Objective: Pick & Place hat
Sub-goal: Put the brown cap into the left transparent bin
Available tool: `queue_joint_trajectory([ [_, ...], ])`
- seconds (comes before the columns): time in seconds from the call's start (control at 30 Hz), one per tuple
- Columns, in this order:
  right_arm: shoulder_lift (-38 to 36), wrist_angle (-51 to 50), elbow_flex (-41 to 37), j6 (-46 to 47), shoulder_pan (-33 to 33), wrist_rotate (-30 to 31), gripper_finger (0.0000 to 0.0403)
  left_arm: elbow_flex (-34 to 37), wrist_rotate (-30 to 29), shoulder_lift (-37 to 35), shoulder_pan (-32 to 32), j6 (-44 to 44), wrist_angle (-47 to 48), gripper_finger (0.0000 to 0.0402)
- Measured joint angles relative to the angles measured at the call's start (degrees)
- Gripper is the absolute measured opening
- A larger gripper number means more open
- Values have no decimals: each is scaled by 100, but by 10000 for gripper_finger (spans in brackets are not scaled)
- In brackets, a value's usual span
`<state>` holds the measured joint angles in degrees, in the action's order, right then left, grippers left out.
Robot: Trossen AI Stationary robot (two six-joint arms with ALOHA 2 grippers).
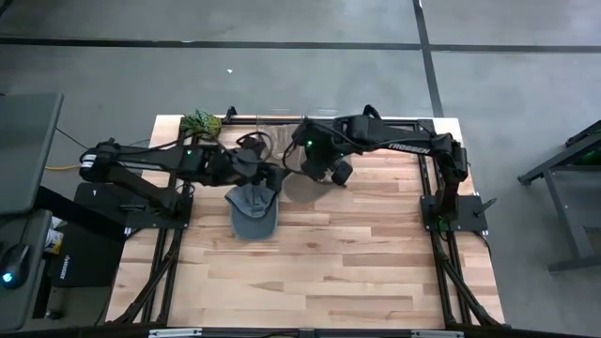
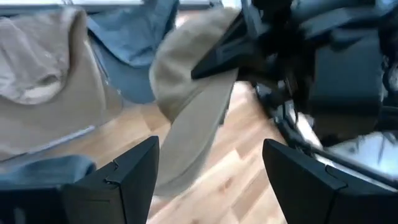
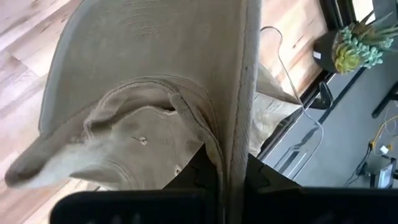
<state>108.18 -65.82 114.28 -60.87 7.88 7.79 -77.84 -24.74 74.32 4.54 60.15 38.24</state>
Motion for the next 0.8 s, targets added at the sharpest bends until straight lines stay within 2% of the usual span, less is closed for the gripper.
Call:
queue_joint_trajectory([
  [0.1,0,40,0,-3,-70,49,8,-27,458,143,-65,-137,-324,266],
  [0.37,0,95,0,72,-79,0,8,-5,978,481,-116,-626,-712,266],
  [0.53,0,74,0,77,-79,-75,8,1,807,764,-118,-747,-619,266],
  [0.7,0,101,0,180,-81,-227,8,-25,427,757,-116,-766,-357,266],
  [0.8,0,112,0,187,-78,-286,8,-1,461,802,-116,-961,-324,266],
])
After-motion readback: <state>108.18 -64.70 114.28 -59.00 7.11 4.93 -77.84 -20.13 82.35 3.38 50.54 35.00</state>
